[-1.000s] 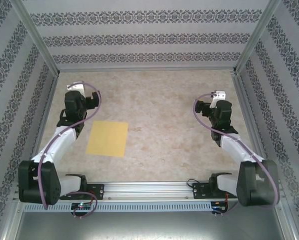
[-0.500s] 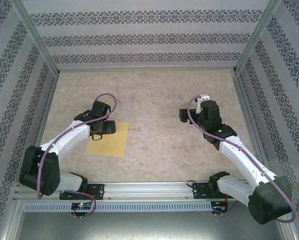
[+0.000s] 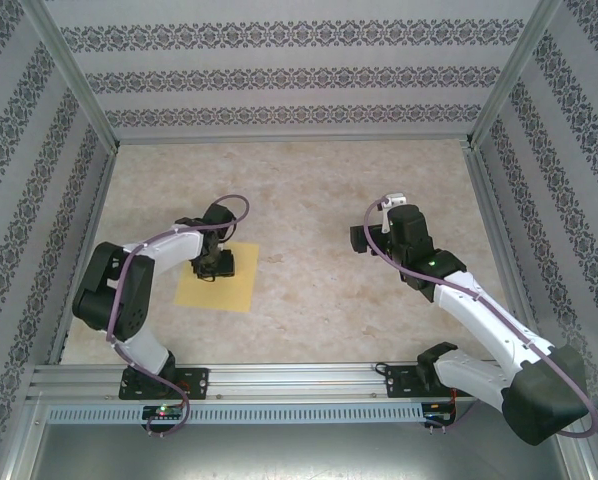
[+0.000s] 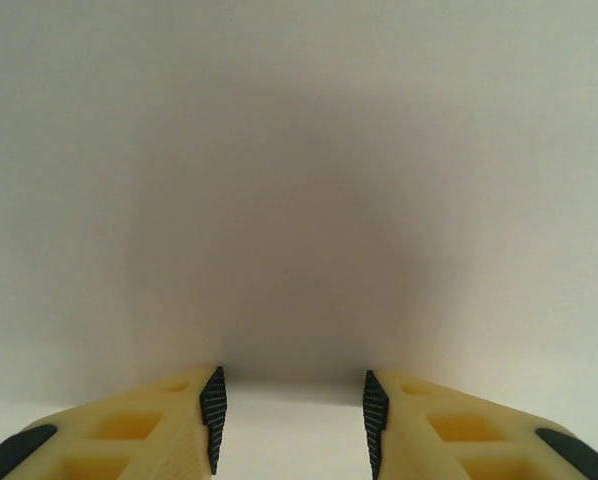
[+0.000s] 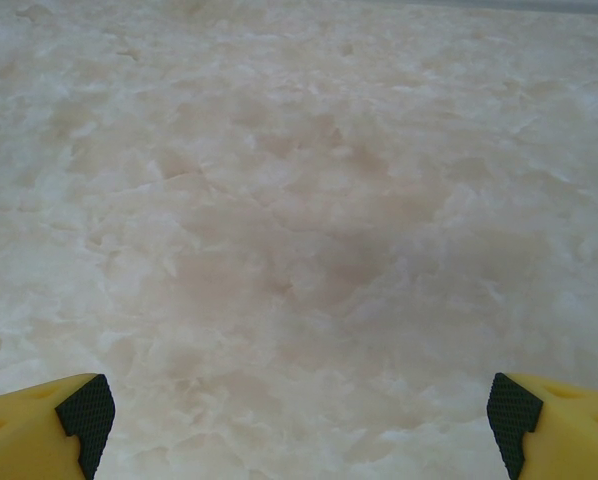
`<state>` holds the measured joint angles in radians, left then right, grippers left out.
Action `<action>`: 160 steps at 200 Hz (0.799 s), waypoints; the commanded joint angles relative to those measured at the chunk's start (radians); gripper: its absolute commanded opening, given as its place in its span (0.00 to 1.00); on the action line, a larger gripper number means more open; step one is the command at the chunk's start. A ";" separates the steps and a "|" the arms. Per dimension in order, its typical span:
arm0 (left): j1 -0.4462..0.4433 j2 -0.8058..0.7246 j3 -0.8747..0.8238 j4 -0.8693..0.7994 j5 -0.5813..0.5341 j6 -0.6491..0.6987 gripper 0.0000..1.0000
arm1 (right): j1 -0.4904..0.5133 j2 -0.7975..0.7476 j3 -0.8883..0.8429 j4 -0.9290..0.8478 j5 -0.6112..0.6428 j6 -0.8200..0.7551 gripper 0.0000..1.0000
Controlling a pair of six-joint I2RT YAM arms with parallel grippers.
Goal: Fold a paper plane with a square sheet of paper (fold left side to right side)
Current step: Move the square sheet of paper to the center of the table.
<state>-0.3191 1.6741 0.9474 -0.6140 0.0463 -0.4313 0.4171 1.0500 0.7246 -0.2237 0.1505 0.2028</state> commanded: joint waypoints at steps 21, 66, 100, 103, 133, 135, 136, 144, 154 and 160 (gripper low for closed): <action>-0.062 0.110 0.077 0.021 0.021 0.001 0.43 | 0.018 -0.017 0.016 -0.025 0.036 -0.020 0.98; -0.141 0.280 0.280 0.016 0.049 -0.015 0.43 | 0.022 -0.020 0.013 -0.028 0.035 -0.002 0.98; -0.208 0.431 0.506 -0.008 0.098 -0.018 0.43 | 0.024 -0.021 -0.002 -0.040 0.074 0.053 0.98; -0.212 0.442 0.527 -0.011 0.103 -0.018 0.43 | 0.024 -0.021 -0.003 -0.042 0.076 0.057 0.98; -0.233 0.503 0.646 -0.016 0.165 -0.033 0.43 | 0.024 -0.002 0.010 -0.062 0.083 0.115 0.98; -0.233 0.502 0.649 -0.015 0.168 -0.035 0.43 | 0.024 0.000 0.011 -0.064 0.083 0.118 0.98; -0.233 0.502 0.651 -0.015 0.171 -0.036 0.44 | 0.023 0.001 0.012 -0.064 0.082 0.119 0.98; -0.233 0.495 0.657 -0.013 0.179 -0.037 0.44 | 0.024 0.012 0.018 -0.065 0.078 0.132 0.98; -0.232 0.473 0.661 -0.013 0.182 -0.037 0.45 | 0.024 0.029 0.026 -0.066 0.064 0.144 0.98; -0.230 0.454 0.658 -0.013 0.184 -0.034 0.46 | 0.024 0.039 0.031 -0.065 0.052 0.150 0.98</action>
<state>-0.5438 2.1456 1.5932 -0.6094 0.1722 -0.4454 0.4301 1.0550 0.7246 -0.2668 0.2024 0.2920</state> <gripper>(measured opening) 0.449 0.977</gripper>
